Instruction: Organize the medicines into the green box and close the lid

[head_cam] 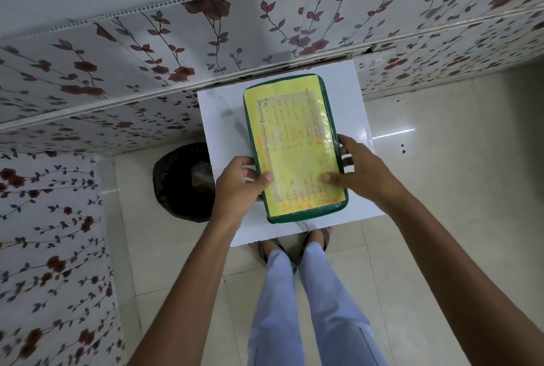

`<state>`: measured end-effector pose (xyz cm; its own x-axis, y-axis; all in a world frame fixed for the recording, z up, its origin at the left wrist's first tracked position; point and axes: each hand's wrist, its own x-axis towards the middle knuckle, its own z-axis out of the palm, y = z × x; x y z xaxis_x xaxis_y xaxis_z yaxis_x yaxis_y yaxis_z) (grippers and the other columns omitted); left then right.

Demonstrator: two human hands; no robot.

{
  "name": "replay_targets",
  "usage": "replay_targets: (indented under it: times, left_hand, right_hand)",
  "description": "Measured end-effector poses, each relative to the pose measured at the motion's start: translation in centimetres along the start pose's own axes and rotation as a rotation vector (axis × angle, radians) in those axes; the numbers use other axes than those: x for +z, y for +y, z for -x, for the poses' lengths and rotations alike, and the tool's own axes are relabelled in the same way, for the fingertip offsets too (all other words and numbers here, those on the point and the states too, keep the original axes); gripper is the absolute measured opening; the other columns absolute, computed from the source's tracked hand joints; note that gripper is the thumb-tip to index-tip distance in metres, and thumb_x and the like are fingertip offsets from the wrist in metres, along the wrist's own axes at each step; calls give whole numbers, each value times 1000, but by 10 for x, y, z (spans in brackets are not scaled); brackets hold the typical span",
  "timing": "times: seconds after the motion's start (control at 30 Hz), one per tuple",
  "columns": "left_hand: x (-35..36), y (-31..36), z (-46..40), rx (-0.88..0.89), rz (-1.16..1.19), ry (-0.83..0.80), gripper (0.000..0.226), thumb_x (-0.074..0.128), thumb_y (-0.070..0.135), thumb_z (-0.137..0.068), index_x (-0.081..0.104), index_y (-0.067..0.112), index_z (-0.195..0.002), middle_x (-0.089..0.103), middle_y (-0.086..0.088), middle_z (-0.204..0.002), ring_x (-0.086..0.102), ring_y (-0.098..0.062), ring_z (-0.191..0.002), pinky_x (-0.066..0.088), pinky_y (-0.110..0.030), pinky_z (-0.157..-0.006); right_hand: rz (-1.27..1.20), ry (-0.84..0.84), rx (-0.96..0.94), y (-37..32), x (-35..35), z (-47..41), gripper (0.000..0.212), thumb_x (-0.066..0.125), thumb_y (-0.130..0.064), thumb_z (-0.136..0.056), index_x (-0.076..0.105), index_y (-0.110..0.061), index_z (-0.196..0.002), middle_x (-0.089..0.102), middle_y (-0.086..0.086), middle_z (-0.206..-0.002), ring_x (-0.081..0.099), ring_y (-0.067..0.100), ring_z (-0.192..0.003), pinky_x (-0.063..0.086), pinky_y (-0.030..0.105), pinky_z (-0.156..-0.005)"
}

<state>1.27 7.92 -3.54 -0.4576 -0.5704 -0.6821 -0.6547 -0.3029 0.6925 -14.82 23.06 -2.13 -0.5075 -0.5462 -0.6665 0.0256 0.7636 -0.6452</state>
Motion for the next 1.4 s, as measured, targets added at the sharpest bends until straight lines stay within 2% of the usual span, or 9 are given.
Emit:
replay_targets:
  times: [0.2,0.37,0.53,0.8,0.93,1.23,1.4]
  left_hand:
    - [-2,-16,9,-102,24,-122,35,73,9,-76,50,11,-101,58,-5,-90,64,-25,-90,60,-41,-64]
    - [1,-16,9,-94,26,-115,30,71,6,-77,49,9,-98,58,-6,-89,65,-25,-87,60,-38,-58]
    - [3,-17,12,-80,38,-89,26,68,5,-79,49,13,-94,58,-5,-88,64,-28,-89,59,-37,-59]
    - [4,-19,10,-53,9,-98,27,69,7,-79,48,12,-95,58,-4,-87,64,-23,-86,60,-34,-54]
    - [9,-17,11,-43,-11,-119,26,69,7,-79,47,14,-92,58,-2,-85,63,-18,-81,59,-30,-50]
    - [12,-14,11,-62,10,-151,26,68,7,-80,47,12,-94,58,-2,-85,64,-22,-82,60,-40,-61]
    - [10,-7,18,-80,17,-146,26,71,13,-79,49,15,-92,60,-1,-80,64,-17,-76,58,-33,-60]
  right_hand:
    - [110,-23,-47,16,1,9,74,71,-29,-76,30,-23,-138,52,2,-110,56,20,-92,50,32,-74]
    - [120,29,-46,18,5,13,68,68,-29,-79,33,-23,-137,53,0,-104,57,18,-84,46,27,-70]
    - [81,47,-26,18,9,16,63,65,-27,-82,33,-23,-137,52,-1,-103,57,21,-88,50,37,-79]
    - [57,60,-21,21,11,17,61,63,-26,-84,33,-27,-137,53,1,-103,59,25,-93,53,43,-81]
    - [66,64,0,25,9,21,60,62,-26,-84,33,-27,-137,54,3,-106,60,27,-95,53,43,-81]
    - [71,64,-24,22,3,26,59,62,-28,-85,34,-26,-137,57,11,-114,59,29,-100,53,47,-85]
    - [58,51,29,19,-1,28,63,65,-33,-81,35,-25,-136,57,8,-117,60,26,-99,54,44,-83]
